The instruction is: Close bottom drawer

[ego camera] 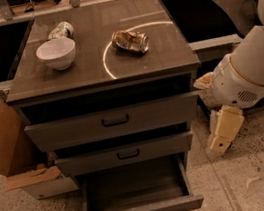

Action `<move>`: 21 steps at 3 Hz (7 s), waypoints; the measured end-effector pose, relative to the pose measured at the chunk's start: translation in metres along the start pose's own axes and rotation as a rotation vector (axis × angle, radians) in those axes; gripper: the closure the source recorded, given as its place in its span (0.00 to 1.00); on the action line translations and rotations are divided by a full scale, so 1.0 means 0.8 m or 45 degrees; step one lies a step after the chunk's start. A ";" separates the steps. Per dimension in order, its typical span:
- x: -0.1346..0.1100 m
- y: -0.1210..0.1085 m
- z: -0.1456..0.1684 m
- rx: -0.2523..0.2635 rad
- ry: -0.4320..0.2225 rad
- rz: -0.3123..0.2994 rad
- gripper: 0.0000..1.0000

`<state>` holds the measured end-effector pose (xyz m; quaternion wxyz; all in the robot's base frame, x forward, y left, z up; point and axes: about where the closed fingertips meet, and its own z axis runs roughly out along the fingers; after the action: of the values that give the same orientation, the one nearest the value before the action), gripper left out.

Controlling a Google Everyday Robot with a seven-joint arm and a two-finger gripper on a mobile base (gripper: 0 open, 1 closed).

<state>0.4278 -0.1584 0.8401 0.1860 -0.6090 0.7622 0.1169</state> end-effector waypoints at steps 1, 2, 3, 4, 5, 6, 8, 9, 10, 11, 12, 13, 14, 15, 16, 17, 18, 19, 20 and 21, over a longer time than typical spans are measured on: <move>0.008 0.002 0.072 -0.070 -0.019 -0.051 0.00; 0.018 0.011 0.164 -0.149 -0.014 -0.096 0.00; 0.036 0.026 0.236 -0.182 -0.013 -0.076 0.00; 0.054 0.047 0.296 -0.185 -0.005 -0.027 0.00; 0.054 0.048 0.296 -0.186 -0.006 -0.027 0.00; 0.070 0.058 0.345 -0.221 -0.025 -0.033 0.00; 0.110 0.094 0.474 -0.336 -0.084 -0.070 0.00; 0.129 0.108 0.519 -0.374 -0.121 -0.057 0.00; 0.145 0.121 0.561 -0.417 -0.147 -0.038 0.00; 0.161 0.131 0.601 -0.464 -0.153 -0.004 0.18; 0.178 0.139 0.641 -0.510 -0.142 0.038 0.42; 0.178 0.143 0.642 -0.517 -0.144 0.039 0.65; 0.178 0.145 0.643 -0.522 -0.145 0.040 0.89; 0.177 0.146 0.644 -0.525 -0.145 0.039 1.00; 0.202 0.136 0.670 -0.513 -0.107 0.041 1.00; 0.238 0.115 0.701 -0.475 -0.059 0.042 1.00; 0.270 0.096 0.726 -0.431 -0.019 0.037 1.00; 0.294 0.082 0.748 -0.380 0.016 0.032 1.00; 0.311 0.070 0.766 -0.316 0.053 0.023 1.00; 0.320 0.055 0.786 -0.250 0.079 0.014 1.00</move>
Offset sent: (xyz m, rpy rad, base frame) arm 0.0104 0.0692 -0.2139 0.0286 0.1261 0.1854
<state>0.4256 -0.1201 0.1611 0.1009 -0.6234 0.7558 0.1733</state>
